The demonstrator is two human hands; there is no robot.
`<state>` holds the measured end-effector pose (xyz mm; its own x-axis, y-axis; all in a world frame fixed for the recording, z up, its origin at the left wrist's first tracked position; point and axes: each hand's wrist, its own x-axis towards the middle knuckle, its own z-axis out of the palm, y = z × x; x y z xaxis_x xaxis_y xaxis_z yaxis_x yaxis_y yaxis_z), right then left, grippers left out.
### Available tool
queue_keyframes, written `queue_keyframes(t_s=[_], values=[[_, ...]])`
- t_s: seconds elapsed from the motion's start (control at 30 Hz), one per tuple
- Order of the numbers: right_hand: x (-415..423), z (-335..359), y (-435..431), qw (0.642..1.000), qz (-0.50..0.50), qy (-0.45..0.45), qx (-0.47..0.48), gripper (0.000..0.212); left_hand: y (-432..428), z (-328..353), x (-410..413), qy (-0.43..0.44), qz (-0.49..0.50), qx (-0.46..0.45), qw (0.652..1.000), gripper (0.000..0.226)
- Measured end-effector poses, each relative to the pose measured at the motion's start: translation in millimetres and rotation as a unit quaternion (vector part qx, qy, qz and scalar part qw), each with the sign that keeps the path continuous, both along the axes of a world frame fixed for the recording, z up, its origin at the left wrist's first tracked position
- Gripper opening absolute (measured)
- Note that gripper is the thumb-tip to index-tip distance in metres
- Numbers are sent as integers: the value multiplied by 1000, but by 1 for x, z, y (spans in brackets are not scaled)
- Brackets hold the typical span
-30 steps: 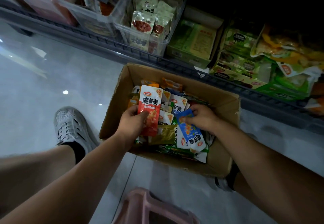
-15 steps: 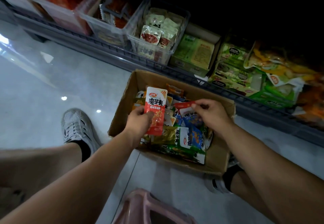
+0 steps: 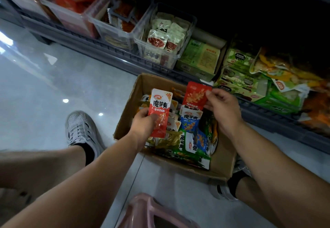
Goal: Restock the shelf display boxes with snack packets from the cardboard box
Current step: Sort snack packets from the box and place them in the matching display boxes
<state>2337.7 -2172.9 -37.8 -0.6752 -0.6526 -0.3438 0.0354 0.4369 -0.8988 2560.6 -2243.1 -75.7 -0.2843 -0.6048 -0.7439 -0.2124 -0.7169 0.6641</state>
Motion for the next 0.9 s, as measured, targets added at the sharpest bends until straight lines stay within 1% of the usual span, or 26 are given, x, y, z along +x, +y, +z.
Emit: queue_keyframes(t_s=[0.1,0.17,0.23,0.33,0.43,0.5,0.57,0.63,0.7,0.77,0.83,0.9], values=[[7,11,-7,997,-24,53,-45,10,-1,3,-1,17,11,3,1000,27],[14,18,-13,995,-26,70,-65,10,-1,8,-3,35,9,-2,999,27],[23,24,-17,997,-9,45,-54,11,-2,15,-4,66,7,-1,998,25],[38,27,-19,997,60,-43,0,13,-2,26,-8,120,-29,2,992,39],[43,22,-16,992,96,-66,50,7,-2,35,-11,134,-73,-13,988,38],[43,26,-15,991,103,-79,41,14,-2,42,-13,128,-81,-26,988,37],[41,36,-15,989,130,-57,33,30,-2,49,-13,125,-87,-42,987,36],[35,47,-13,987,152,-38,34,36,-1,56,-14,130,-83,-45,987,31],[27,57,-10,991,127,-24,29,34,2,63,-16,147,-69,-31,986,30],[15,63,-6,998,52,-8,26,30,4,68,-16,163,-52,-14,985,41],[8,74,0,998,-40,-54,1,28,8,74,-17,179,-50,-27,982,55],[6,83,6,989,-87,-114,-33,42,13,80,-18,186,-60,-52,979,66]])
